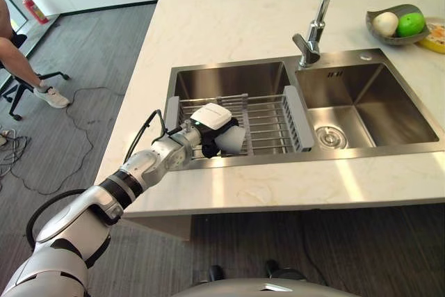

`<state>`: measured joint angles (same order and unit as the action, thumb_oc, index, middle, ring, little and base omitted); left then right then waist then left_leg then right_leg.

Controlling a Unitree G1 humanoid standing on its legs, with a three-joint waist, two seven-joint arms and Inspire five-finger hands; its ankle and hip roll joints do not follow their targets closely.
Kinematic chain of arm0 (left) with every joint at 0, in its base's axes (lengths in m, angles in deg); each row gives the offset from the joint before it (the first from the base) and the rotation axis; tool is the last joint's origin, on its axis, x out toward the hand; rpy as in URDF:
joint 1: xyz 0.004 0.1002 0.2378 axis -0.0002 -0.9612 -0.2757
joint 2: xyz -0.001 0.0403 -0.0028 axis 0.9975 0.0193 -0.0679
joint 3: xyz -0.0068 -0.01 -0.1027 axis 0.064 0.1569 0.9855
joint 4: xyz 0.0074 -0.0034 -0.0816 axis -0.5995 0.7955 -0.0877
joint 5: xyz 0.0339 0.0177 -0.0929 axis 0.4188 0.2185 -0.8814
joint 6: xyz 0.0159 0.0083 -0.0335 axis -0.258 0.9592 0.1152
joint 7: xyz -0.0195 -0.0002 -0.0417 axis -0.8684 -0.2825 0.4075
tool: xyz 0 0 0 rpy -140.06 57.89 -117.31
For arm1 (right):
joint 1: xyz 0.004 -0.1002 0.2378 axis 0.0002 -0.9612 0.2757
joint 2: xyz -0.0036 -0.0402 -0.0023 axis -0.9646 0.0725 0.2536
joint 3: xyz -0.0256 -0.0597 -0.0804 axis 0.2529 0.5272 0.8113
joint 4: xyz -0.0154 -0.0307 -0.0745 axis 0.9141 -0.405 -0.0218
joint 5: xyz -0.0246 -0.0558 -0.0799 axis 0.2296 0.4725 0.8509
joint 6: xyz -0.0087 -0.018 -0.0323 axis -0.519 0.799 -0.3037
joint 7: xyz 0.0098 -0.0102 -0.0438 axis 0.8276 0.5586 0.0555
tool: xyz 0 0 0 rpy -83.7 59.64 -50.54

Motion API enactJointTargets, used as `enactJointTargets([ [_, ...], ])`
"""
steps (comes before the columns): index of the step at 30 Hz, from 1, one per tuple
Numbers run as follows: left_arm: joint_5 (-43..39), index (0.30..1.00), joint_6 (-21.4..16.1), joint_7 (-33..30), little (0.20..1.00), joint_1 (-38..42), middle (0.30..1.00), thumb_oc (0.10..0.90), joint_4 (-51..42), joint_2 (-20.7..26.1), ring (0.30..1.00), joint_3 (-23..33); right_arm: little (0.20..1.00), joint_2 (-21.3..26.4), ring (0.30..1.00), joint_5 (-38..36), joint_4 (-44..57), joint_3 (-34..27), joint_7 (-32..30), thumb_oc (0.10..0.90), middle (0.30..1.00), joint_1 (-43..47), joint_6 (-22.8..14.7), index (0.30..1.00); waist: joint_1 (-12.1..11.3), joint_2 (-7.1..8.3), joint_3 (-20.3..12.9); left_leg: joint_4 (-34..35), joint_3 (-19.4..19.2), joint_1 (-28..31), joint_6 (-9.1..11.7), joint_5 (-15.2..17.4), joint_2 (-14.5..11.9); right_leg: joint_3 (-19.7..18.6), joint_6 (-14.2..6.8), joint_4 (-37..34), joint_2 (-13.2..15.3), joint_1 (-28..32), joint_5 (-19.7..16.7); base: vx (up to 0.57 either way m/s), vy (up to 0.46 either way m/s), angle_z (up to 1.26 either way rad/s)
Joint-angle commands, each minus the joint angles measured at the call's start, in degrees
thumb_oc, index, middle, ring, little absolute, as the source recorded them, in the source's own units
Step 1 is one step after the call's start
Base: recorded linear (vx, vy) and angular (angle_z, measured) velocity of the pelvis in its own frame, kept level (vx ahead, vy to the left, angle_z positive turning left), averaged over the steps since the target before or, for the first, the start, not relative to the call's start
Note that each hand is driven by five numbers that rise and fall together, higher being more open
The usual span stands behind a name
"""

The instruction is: Place the dishes in the dishwasher.

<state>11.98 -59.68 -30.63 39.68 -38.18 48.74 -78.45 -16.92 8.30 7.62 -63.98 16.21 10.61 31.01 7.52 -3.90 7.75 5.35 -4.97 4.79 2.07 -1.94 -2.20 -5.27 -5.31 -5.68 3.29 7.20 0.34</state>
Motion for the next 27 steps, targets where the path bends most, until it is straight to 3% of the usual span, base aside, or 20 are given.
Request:
enactJointTargets([
  [1, -0.99, 0.300, -1.21, -12.61, 0.300, 2.44, 0.300, 0.400, -7.65, 3.45, 0.300, 15.16, 0.900, 0.08, 0.900, 0.19, -2.20, 0.80, -0.51, 0.800, 0.900, 0.72, -1.92, 0.900, -3.54, 2.02, -0.03, -7.29, 3.12, 2.34, 2.40, 7.07, -1.79, 4.45, -2.66, 1.57, 2.25, -2.35, 0.32, -0.07, -0.169, 0.39],
  [4, -11.87, 0.300, -2.73, -13.21, 0.300, -6.48, 0.300, 0.400, -17.95, 1.89, 0.300, 29.93, 0.900, -0.15, 0.900, 2.21, -1.50, 0.97, -0.79, 0.800, 0.900, 0.82, -2.37, 0.900, -6.37, 2.45, 1.34, -11.39, 7.22, -0.73, 4.03, 5.12, -1.63, 8.28, -1.10, 1.32, 1.86, -0.62, 1.01, -0.07, -0.164, 0.62],
  [5, -11.87, 0.300, -2.73, -13.21, 0.300, -6.48, 0.300, 0.400, -17.95, 1.89, 0.300, 29.93, 0.900, -0.15, 0.900, 2.21, -1.50, 0.97, -0.79, 0.800, 0.900, 0.82, -2.37, 0.900, -6.37, 2.45, 1.34, -11.39, 7.22, -0.73, 4.03, 5.12, -1.63, 8.28, -1.10, 1.32, 1.86, -0.62, 1.01, -0.01, -0.135, 0.55],
  [6, -17.62, 0.300, -3.77, -12.52, 0.300, -10.89, 0.300, 0.400, -21.67, 0.24, 0.300, 35.38, 0.900, 0.00, 0.900, 3.25, -1.48, 1.33, -0.67, 0.800, 0.900, 0.38, -2.41, 0.900, -6.73, 2.33, 1.07, -10.07, 8.96, -0.64, 4.29, 4.52, -1.74, 10.01, -0.74, 0.98, 1.62, 0.12, 1.51, -0.04, -0.161, 0.78],
  [7, -29.89, 0.300, -6.20, -12.11, 0.300, -15.15, 0.300, 0.400, -25.09, -3.63, 0.300, 40.91, 0.900, 0.13, 0.900, 4.91, -1.36, 1.49, -0.27, 0.800, 0.900, -0.52, -2.16, 0.900, -7.95, 1.92, 0.85, -7.16, 12.91, -1.84, 5.77, 1.43, -2.17, 14.24, -0.14, 0.97, 1.45, 0.68, 2.48, -0.11, -0.198, 1.24],
  [9, -43.93, 0.300, -8.64, -9.63, 0.300, -16.49, 0.300, 0.400, -26.52, -7.81, 0.300, 43.60, 0.900, 0.41, 0.900, 6.01, -0.63, 1.01, 0.05, 0.800, 0.900, -1.25, -2.09, 0.900, -8.53, 1.32, 1.37, -5.42, 14.93, -5.44, 7.09, -2.84, -2.34, 19.84, 0.18, 1.14, 1.72, 0.77, 3.92, -0.21, -0.117, 1.74],
  [10, -49.04, 0.300, -9.64, -9.02, 0.300, -16.48, 0.300, 0.400, -26.85, -9.99, 0.300, 45.33, 0.900, 0.85, 0.900, 7.23, -0.11, 0.47, 0.25, 0.800, 0.900, -1.49, -2.16, 0.900, -8.29, 1.22, 1.71, -5.09, 10.41, -7.86, 7.14, -3.55, -2.73, 23.53, 0.21, 1.84, 2.63, 0.38, 4.69, -0.18, -0.035, 2.69],
  [11, -49.05, 0.300, -9.62, -9.00, 0.300, -16.51, 0.300, 0.400, -26.87, -10.00, 0.300, 45.36, 0.900, 0.87, 0.900, 7.23, -0.11, 0.49, 0.25, 0.800, 0.900, -1.49, -2.15, 0.900, -8.15, 1.20, 1.59, -5.12, 10.54, -8.04, 7.13, -3.59, -2.69, 23.66, 0.20, 1.86, 2.64, 0.27, 4.69, -0.27, -0.006, 2.79],
  [12, -55.06, 0.300, -10.56, -7.52, 0.300, -17.26, 0.300, 0.400, -26.92, -11.59, 0.300, 47.39, 0.900, 1.15, 0.900, 8.32, -0.12, 0.15, 0.22, 0.800, 0.900, -1.60, -1.91, 0.900, -7.95, 1.69, 2.06, -6.88, 0.35, -9.41, 6.59, -3.17, -4.90, 27.49, 0.02, 1.70, 4.16, 0.28, 4.56, -0.21, 0.016, 2.71],
  [13, -56.67, 0.300, -11.06, -6.85, 0.300, -18.76, 0.300, 0.400, -27.26, -11.49, 0.300, 48.98, 0.900, 1.33, 0.900, 8.84, -0.19, 0.06, 0.34, 0.800, 0.900, -1.67, -1.70, 0.900, -8.34, 1.87, 2.08, -8.22, -1.50, -9.39, 6.69, -2.73, -5.35, 28.69, 0.09, 1.31, 4.71, 0.34, 3.89, -0.25, 0.059, 1.67],
  [16, -58.13, 0.300, -11.18, -6.06, 0.300, -23.09, 0.300, 0.400, -26.59, -11.23, 0.300, 53.35, 0.900, 1.67, 0.900, 9.04, 0.01, -1.12, 1.25, 0.800, 0.900, -1.58, -1.15, 0.900, -8.94, 2.40, 1.94, -10.07, -3.44, -5.86, 7.11, -0.52, -7.12, 31.81, -0.03, 1.22, 6.80, 0.51, 2.14, -0.18, 0.138, 1.32],
  [18, -57.65, 0.300, -11.31, -5.66, 0.300, -24.92, 0.300, 0.400, -25.80, -10.82, 0.300, 54.44, 0.900, 1.48, 0.900, 8.82, 0.38, -1.43, 1.89, 0.800, 0.900, -1.56, -1.08, 0.900, -8.66, 2.74, 0.80, -10.32, -5.86, -1.86, 8.37, 0.71, -10.33, 33.13, -0.61, 1.05, 7.44, 0.54, 2.07, -0.11, 0.180, 0.58],
  [20, -57.44, 0.300, -11.38, -4.94, 0.300, -26.19, 0.300, 0.400, -25.51, -10.59, 0.300, 54.45, 0.900, 1.06, 0.900, 8.23, 1.26, -1.86, 2.31, 0.800, 0.900, -1.80, -1.37, 0.900, -8.18, 2.99, -0.26, -10.22, -9.06, 0.93, 9.48, -0.42, -13.58, 35.86, -1.16, 1.14, 8.84, -0.32, 0.67, -0.14, 0.277, 0.57],
  [22, -57.39, 0.300, -11.30, -4.52, 0.300, -26.91, 0.300, 0.400, -25.68, -10.44, 0.300, 54.54, 0.900, 0.88, 0.900, 7.92, 1.63, -1.94, 2.35, 0.800, 0.900, -2.18, -1.46, 0.900, -7.72, 2.98, -0.75, -9.36, -9.83, 1.57, 9.82, -0.70, -14.36, 36.98, -1.47, 1.14, 9.25, -0.50, 0.07, -0.14, 0.307, 0.95],
  [23, -56.90, 0.300, -11.28, -4.31, 0.300, -27.67, 0.300, 0.400, -25.93, -10.52, 0.300, 54.14, 0.900, 0.09, 0.900, 6.83, 2.17, -2.85, 2.46, 0.800, 0.900, -2.86, -1.73, 0.900, -7.13, 3.08, -1.35, -6.96, -13.52, 2.32, 10.70, -1.41, -16.26, 39.45, -2.56, 1.22, 11.03, -1.34, -1.43, -0.13, 0.440, 1.14],
  [25, -56.68, 0.300, -10.78, -3.60, 0.300, -29.30, 0.300, 0.400, -26.59, -10.67, 0.300, 54.09, 0.900, -0.35, 0.900, 6.85, 2.24, -3.31, 2.07, 0.800, 0.900, -3.23, -1.65, 0.900, -7.07, 3.11, -1.71, -4.92, -13.60, 1.92, 10.10, 0.53, -14.92, 40.66, -3.84, 1.27, 12.61, -1.48, -3.68, -0.13, 0.681, 1.46],
  [26, -56.45, 0.300, -10.27, -2.69, 0.300, -30.86, 0.300, 0.400, -27.38, -10.61, 0.300, 54.68, 0.900, -0.79, 0.900, 7.11, 2.73, -3.94, 2.10, 0.800, 0.900, -2.64, -1.61, 0.900, -7.30, 4.02, -1.83, -4.59, -13.60, 0.76, 8.66, 3.76, -12.49, 41.32, -5.90, 1.35, 15.67, -1.88, -6.65, -0.08, 0.629, 1.83],
  [27, -56.47, 0.300, -10.22, -2.65, 0.300, -30.91, 0.300, 0.400, -27.47, -10.59, 0.300, 54.72, 0.900, -0.83, 0.900, 7.13, 2.75, -3.95, 2.08, 0.800, 0.900, -2.64, -1.59, 0.900, -7.24, 4.24, -1.90, -4.73, -13.57, 0.62, 8.38, 4.01, -12.09, 41.33, -6.20, 1.33, 16.09, -1.93, -6.94, -0.06, 0.461, 1.51],
])
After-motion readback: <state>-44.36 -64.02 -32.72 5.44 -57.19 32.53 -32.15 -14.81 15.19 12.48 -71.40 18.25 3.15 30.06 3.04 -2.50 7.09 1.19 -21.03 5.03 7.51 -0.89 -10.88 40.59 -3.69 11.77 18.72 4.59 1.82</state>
